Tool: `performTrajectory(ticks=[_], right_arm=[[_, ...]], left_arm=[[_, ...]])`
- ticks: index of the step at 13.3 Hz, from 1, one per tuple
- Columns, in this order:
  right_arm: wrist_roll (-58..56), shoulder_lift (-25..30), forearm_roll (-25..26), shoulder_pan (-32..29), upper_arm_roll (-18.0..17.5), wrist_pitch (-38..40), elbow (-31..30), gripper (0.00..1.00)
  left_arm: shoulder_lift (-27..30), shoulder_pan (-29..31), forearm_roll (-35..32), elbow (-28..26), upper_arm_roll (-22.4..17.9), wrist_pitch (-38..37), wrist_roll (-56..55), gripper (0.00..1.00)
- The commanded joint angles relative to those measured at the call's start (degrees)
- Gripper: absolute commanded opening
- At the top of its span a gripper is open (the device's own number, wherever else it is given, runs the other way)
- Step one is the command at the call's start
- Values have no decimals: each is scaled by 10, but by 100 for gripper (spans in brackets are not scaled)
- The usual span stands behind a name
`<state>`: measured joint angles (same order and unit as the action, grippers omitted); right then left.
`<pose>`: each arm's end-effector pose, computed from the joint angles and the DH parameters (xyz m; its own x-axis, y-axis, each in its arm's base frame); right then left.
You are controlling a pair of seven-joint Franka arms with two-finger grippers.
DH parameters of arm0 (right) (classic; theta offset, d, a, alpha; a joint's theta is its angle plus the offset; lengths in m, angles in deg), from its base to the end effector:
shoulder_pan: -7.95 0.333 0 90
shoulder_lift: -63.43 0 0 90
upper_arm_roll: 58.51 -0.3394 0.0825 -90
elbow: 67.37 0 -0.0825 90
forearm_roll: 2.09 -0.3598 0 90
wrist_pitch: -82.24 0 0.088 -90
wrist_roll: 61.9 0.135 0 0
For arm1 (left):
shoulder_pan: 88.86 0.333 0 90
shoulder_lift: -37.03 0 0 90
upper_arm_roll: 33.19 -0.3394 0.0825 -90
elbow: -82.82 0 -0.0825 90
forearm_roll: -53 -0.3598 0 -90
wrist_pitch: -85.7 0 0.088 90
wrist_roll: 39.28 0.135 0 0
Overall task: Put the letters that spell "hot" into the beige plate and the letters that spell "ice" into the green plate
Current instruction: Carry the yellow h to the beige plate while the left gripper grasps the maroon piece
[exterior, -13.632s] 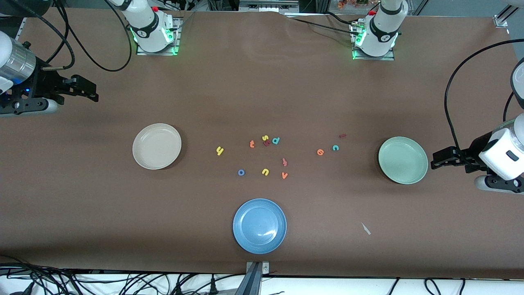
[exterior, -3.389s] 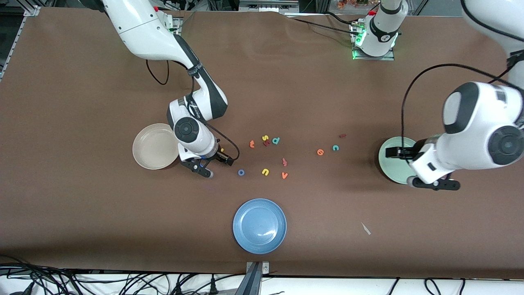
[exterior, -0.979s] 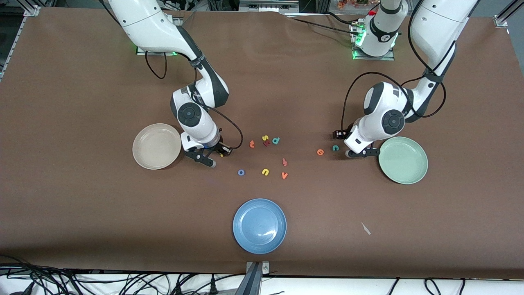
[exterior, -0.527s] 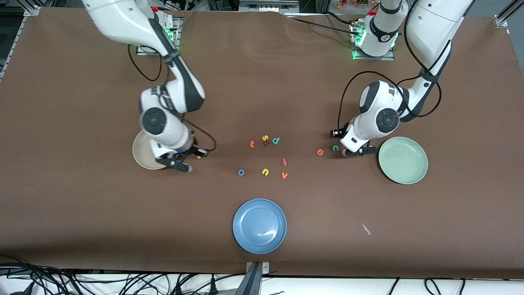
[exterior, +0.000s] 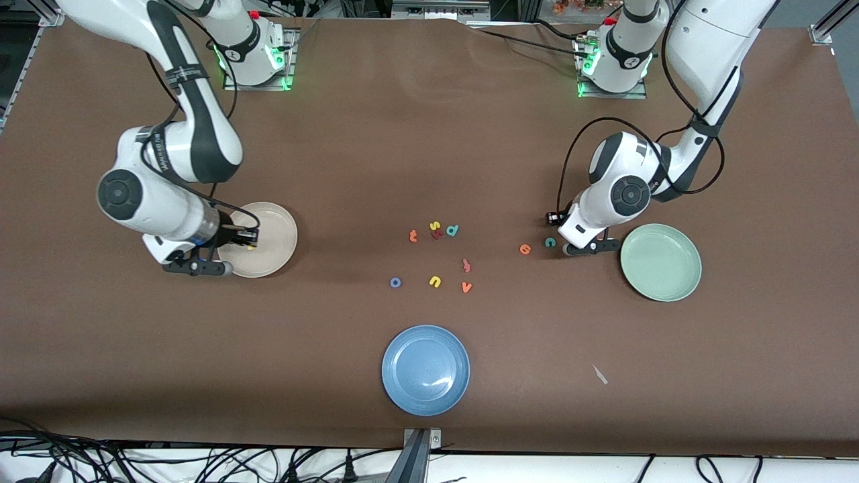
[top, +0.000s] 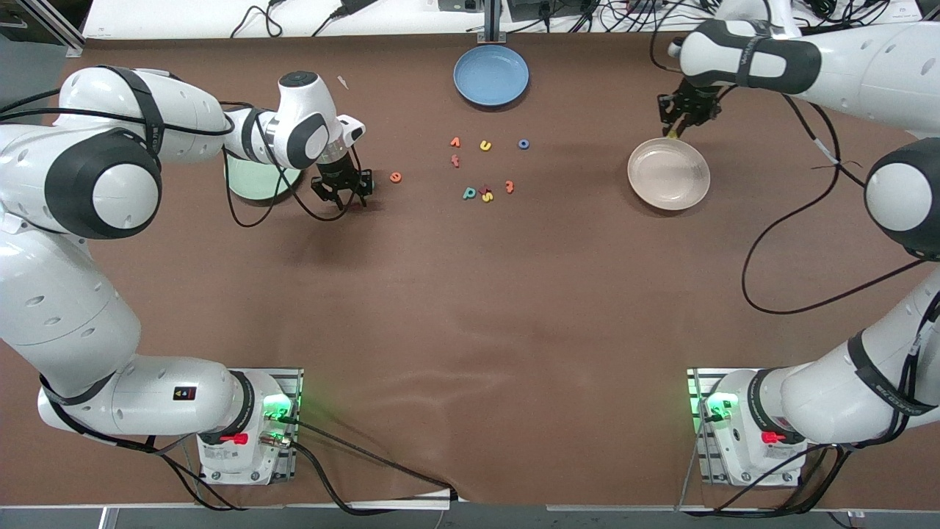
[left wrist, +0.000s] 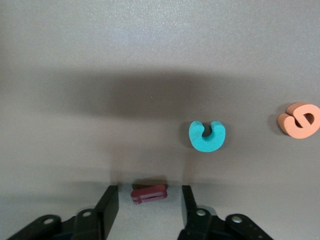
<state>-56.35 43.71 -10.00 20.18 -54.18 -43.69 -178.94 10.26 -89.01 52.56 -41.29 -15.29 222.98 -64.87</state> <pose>0.5853 0.0912 0.3074 0.9941 -0.0382 -0.1017 -0.0454 -0.9966 -0.0687 0.5036 -0.1681 0.1846 0.9589 0.1332 -0.2504 0.1450 -0.9890 0.0293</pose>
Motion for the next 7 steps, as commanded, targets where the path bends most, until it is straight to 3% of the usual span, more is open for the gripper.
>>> performTrajectory(ticks=[1,3,6,7], right_arm=[[-55,13,8,-14,3,-66,-58,22],[-56,9,8,-17,3,-105,-87,34],[-67,0,4,-22,3,-128,-97,63],[-65,-1,4,-22,3,-127,-97,63]], left_arm=[[1,-1,-17,-3,-2,7,-17,53],[-5,-1,-18,-2,-1,8,-20,53],[-5,-1,-18,-2,-1,8,-21,46],[-5,-1,-18,-2,-1,8,-20,42]])
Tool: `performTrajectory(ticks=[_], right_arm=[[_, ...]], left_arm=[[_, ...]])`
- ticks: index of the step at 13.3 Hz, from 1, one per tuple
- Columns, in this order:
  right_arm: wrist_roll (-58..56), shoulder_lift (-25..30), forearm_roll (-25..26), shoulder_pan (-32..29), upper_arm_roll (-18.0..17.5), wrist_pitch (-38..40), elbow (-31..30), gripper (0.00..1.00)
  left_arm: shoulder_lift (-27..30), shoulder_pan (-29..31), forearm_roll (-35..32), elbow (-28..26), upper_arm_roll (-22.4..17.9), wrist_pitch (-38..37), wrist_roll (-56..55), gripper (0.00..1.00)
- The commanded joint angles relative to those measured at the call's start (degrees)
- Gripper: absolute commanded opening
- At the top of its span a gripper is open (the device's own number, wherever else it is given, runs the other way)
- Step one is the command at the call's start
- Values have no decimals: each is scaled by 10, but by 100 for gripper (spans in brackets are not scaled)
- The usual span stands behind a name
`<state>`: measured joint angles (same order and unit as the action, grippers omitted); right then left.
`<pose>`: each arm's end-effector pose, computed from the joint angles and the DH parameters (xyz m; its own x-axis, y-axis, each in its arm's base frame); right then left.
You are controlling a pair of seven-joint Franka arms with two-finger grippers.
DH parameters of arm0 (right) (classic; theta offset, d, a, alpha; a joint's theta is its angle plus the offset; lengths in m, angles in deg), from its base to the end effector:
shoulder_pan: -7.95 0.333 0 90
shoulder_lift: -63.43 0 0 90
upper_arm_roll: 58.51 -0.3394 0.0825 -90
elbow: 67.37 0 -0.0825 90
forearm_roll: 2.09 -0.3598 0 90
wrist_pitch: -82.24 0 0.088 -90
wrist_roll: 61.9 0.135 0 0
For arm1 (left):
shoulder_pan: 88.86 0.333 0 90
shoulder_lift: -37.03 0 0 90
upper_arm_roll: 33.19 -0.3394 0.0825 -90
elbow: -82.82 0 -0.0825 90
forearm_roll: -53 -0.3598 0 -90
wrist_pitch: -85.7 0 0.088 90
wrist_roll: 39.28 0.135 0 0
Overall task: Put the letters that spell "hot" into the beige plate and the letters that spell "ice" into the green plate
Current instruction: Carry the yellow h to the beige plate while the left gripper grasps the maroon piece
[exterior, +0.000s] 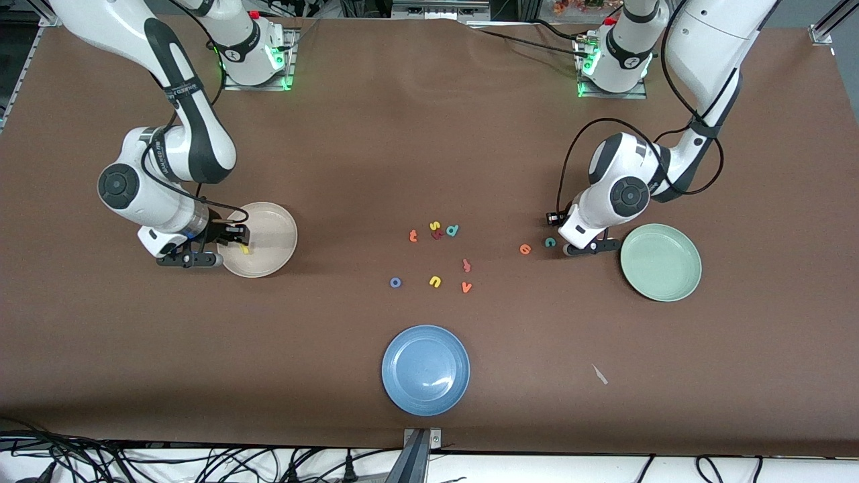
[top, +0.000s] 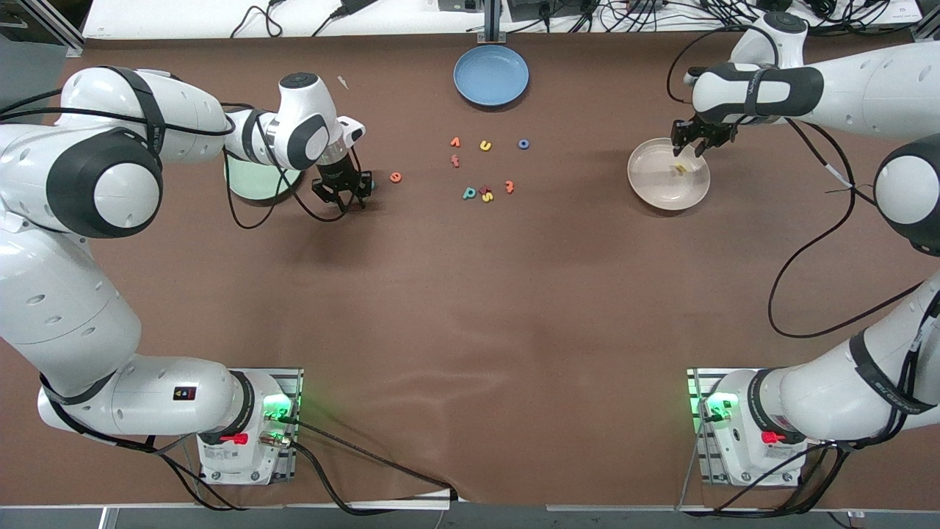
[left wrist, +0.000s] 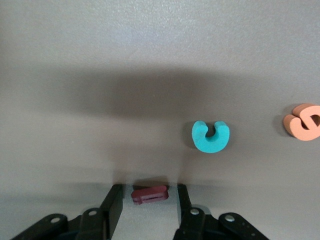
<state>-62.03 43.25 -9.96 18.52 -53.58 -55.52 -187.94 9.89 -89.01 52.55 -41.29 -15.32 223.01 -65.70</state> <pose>0.5640 0.0600 0.2580 0.9986 0.0027 -0.0522 -0.0003 -0.9983 -0.0575 0.5028 -0.1678 0.1813 0.9552 0.1479 -0.2564 0.1594 -0.9869 0.0246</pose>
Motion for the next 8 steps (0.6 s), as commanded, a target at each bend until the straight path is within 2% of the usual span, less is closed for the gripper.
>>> performTrajectory(ticks=[1,3,6,8], right_arm=[[-2,3,1,-4,-3,-8,-6,63],[32,1,-13,13,-7,-9,-1,63],[134,-8,-14,72,-12,-10,23,64],[204,-23,-15,112,-34,-40,43,68]], left_arm=[[-2,-1,-17,-2,-1,7,-12,39],[-2,0,-17,-2,-2,7,-12,34],[-1,0,-17,-2,-2,7,-10,23],[0,0,-22,-2,-2,5,-6,19]])
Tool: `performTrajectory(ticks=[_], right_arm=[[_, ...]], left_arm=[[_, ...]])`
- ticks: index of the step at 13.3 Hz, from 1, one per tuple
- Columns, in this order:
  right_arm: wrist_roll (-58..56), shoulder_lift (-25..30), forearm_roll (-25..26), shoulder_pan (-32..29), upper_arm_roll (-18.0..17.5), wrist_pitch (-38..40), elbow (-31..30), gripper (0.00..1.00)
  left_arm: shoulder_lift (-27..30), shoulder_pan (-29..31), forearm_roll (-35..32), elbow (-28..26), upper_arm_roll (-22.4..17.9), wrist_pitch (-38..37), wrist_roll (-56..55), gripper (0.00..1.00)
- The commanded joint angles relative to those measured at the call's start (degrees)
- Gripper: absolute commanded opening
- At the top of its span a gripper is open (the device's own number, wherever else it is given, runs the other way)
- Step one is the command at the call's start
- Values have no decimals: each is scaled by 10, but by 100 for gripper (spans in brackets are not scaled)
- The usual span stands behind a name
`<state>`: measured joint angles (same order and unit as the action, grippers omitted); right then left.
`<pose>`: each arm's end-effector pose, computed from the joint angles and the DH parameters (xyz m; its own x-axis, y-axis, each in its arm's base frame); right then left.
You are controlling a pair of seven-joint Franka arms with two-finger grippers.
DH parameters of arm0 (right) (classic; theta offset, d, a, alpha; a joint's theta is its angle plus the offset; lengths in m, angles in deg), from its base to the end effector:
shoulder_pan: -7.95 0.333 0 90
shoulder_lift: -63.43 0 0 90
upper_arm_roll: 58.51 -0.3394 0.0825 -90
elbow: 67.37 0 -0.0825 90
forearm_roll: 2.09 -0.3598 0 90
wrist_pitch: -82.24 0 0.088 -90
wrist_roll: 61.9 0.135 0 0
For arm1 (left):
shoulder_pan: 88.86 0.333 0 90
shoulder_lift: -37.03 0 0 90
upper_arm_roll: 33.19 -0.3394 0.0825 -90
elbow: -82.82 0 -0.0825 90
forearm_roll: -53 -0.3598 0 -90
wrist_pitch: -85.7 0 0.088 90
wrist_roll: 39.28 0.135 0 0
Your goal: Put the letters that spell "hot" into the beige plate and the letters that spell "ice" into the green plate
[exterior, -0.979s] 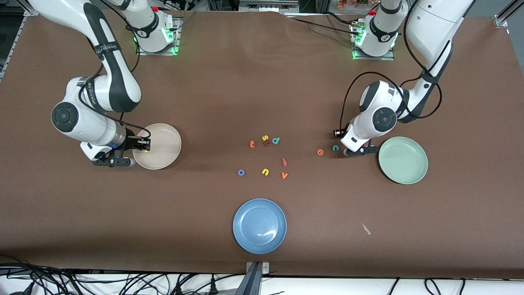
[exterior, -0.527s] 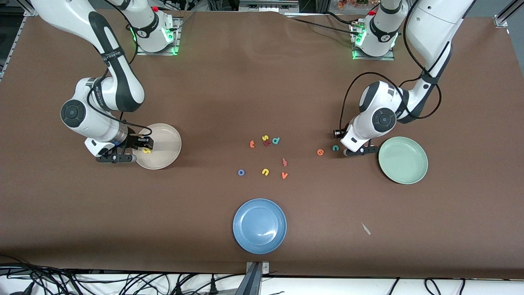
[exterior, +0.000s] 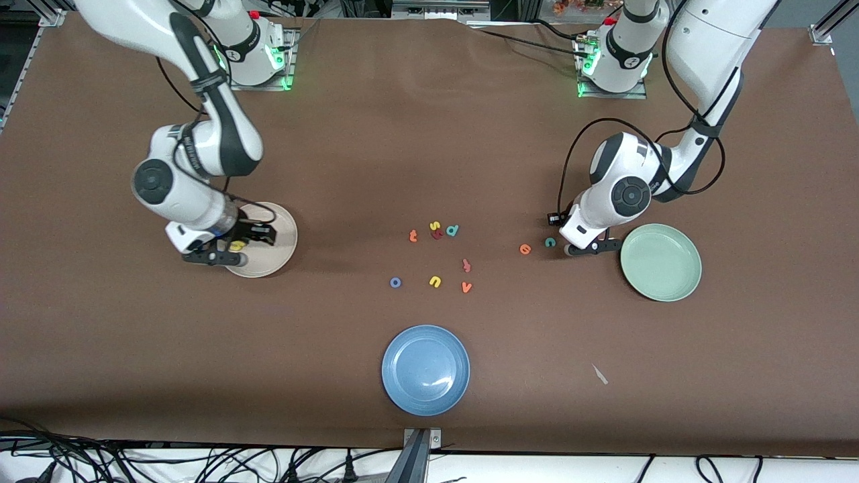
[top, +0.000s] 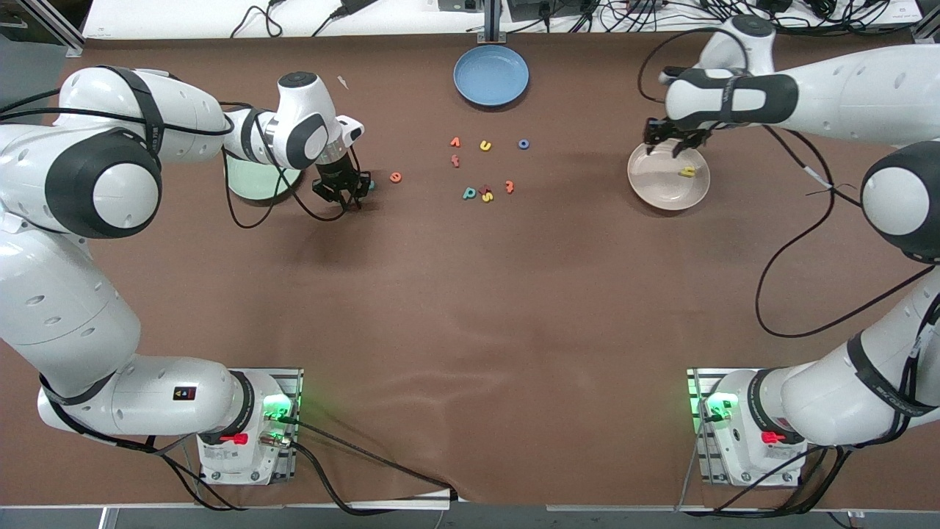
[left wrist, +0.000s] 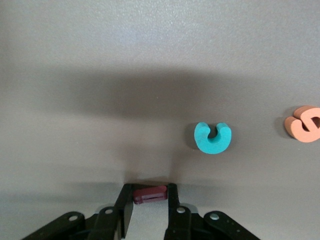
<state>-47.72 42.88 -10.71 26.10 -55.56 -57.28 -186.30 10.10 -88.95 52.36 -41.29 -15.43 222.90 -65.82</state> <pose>0.5598 0.1561 0.2674 0.9955 -0.0923 -0.0218 -0.0938 -0.9926 -0.0765 0.5036 -0.1661 0.1829 0.9556 0.1504 -0.2535 0.1610 -0.9867 0.0216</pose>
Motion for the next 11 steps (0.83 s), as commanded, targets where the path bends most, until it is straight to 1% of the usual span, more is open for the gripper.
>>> performTrajectory(ticks=[1,4,6,7,9,11], right_arm=[[106,-37,-7,61,-22,-32,45,68],[222,-99,-6,122,-23,-31,138,68],[271,-143,1,148,-23,-30,198,68],[287,-166,4,159,-23,-31,220,68],[296,-199,4,175,-23,-33,252,68],[296,-220,12,176,-22,-47,266,68]], left_arm=[[2,0,-26,-1,-1,5,-4,18],[36,8,-28,19,-2,-20,10,18],[65,37,-28,48,-1,-86,57,18],[75,53,-28,68,-1,-125,82,18],[75,92,-28,100,-2,-189,145,18],[71,144,-29,101,-3,-193,218,19]])
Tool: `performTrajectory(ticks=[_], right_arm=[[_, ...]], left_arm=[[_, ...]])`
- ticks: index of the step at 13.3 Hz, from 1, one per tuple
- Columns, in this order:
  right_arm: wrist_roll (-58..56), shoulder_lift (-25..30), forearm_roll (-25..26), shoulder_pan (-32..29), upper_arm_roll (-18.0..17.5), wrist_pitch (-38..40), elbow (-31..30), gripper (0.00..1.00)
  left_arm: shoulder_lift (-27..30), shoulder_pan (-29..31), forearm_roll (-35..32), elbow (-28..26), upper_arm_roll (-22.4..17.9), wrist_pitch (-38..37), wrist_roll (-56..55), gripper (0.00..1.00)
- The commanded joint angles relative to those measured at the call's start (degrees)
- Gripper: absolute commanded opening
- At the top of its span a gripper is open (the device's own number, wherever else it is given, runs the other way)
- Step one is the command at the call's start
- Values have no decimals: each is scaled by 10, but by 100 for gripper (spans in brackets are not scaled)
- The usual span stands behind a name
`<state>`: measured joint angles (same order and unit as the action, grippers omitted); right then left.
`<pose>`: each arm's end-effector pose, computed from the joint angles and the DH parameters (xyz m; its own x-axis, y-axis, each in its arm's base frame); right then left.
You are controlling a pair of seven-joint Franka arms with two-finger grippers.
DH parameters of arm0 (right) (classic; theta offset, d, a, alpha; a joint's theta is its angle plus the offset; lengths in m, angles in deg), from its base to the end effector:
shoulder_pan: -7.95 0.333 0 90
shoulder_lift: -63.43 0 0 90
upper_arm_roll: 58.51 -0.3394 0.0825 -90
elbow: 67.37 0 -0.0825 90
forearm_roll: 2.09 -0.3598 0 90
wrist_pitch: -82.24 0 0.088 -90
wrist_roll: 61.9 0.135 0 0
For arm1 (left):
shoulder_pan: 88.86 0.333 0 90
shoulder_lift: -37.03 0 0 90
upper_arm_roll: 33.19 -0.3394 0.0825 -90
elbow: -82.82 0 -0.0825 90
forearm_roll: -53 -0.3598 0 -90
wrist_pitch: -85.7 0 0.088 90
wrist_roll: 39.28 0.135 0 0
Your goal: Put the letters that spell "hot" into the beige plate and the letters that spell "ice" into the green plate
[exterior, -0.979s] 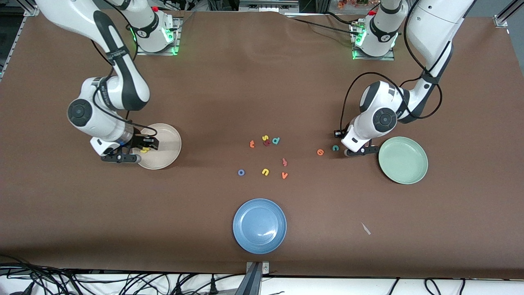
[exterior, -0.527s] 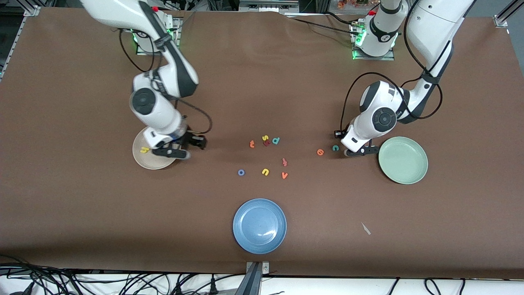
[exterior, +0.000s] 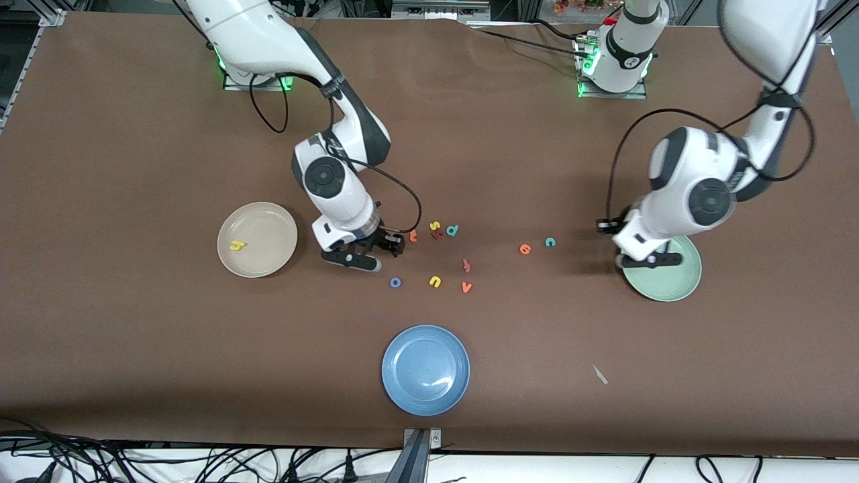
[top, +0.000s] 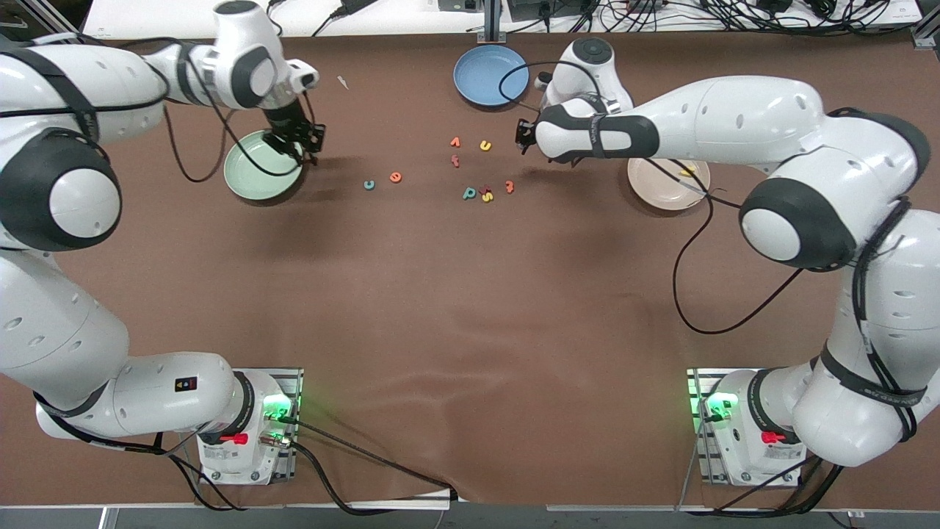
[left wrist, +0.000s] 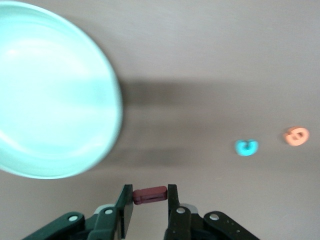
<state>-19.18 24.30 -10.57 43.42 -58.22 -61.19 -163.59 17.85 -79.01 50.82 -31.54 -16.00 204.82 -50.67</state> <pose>0.5677 0.4025 0.2250 0.9695 -0.2429 0.0308 -0.2348 -0.9579 -0.1652 0.5557 -0.0637 0.2935 0.9691 0.0481 -0.2419 0.0550 -0.9982 0.0219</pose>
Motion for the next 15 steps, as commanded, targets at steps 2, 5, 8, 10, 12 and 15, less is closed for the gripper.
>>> performTrajectory(ticks=[2,5,8,10,12,15], right_arm=[[9,-60,12,5,6,-21,63,68],[0,-63,14,9,15,-20,76,68],[0,-92,27,15,15,-22,113,68],[0,-112,42,18,23,-23,128,68],[-15,-118,43,18,24,-23,132,68],[-27,-126,42,19,31,-29,137,67]], left_arm=[[-25,88,-46,4,3,-10,114,19],[-69,116,-113,14,4,3,117,21],[-110,134,-141,29,4,41,118,27],[-111,137,-141,31,5,47,117,88],[-106,131,-135,43,9,43,107,99],[-102,126,-125,70,71,39,15,99]])
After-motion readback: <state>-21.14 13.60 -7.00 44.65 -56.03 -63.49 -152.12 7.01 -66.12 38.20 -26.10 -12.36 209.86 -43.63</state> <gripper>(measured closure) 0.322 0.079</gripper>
